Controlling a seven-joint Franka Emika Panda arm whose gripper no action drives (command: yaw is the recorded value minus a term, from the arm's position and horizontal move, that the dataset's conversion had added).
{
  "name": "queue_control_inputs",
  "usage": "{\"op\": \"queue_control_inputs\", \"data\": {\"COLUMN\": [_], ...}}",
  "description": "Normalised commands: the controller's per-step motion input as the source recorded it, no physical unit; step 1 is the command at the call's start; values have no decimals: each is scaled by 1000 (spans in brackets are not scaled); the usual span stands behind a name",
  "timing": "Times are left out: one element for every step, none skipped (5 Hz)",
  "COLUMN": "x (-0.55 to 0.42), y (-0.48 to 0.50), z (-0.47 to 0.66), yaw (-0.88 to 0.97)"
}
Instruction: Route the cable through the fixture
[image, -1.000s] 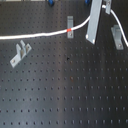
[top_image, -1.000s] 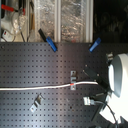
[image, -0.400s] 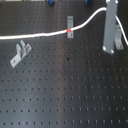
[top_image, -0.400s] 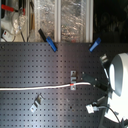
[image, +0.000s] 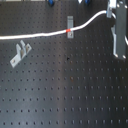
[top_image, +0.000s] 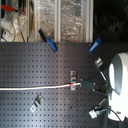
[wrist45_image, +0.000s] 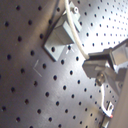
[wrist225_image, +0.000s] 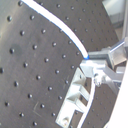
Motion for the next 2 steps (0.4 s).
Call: {"op": "queue_control_inputs", "data": {"x": [-29, -188], "y": [7, 4], "z": [194, 19], "yaw": [-925, 0]}}
